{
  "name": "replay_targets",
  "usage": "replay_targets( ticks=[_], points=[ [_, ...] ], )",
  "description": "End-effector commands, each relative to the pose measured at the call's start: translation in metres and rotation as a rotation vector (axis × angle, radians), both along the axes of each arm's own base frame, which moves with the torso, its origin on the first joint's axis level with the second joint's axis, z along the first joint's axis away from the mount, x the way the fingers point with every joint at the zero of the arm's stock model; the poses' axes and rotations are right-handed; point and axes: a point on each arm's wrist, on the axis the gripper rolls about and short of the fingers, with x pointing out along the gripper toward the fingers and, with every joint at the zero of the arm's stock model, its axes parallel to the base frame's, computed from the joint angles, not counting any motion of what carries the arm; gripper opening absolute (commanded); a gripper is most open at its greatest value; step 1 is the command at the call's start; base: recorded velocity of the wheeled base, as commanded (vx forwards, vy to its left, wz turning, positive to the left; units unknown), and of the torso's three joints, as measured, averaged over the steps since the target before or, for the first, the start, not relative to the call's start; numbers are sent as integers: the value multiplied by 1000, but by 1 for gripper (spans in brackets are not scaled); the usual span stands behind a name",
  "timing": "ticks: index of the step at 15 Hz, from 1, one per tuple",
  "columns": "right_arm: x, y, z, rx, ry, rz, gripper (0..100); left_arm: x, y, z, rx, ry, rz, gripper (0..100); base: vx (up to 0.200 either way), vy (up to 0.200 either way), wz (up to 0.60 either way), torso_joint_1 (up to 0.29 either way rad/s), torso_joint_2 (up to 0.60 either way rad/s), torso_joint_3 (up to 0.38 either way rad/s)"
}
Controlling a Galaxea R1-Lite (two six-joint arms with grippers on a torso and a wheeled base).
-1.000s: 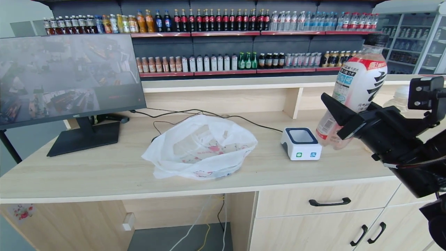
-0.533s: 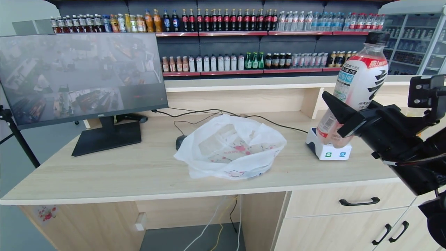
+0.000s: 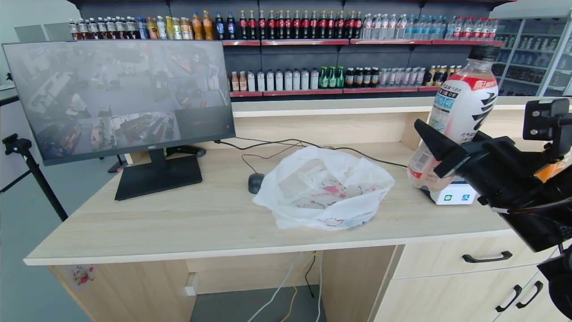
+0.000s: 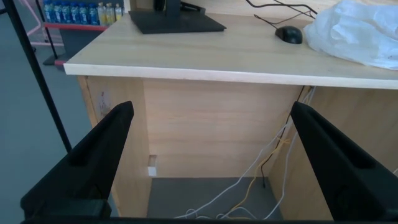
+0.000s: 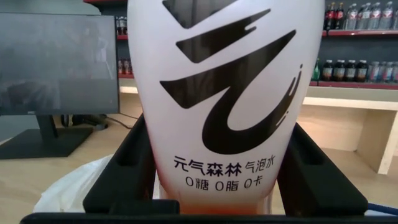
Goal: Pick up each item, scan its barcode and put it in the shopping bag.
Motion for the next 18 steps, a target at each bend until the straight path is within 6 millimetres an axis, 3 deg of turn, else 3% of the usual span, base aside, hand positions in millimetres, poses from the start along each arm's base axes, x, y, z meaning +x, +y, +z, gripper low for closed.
replay_targets(
  ticks=[1,7,13,18],
  points=[
    [-1,1,0,-3,-1,5,0,0,0,0,0,0,0,100,0,0,0,0,0,0],
    [9,25,-10,-79,-2,95,0,0,0,0,0,0,0,100,0,0,0,0,0,0],
    [52,93,-10,-55,-78,205,0,0,0,0,0,0,0,100,0,0,0,0,0,0],
    [77,123,-24,-59,-38,230,0,0,0,0,0,0,0,100,0,0,0,0,0,0]
  ],
)
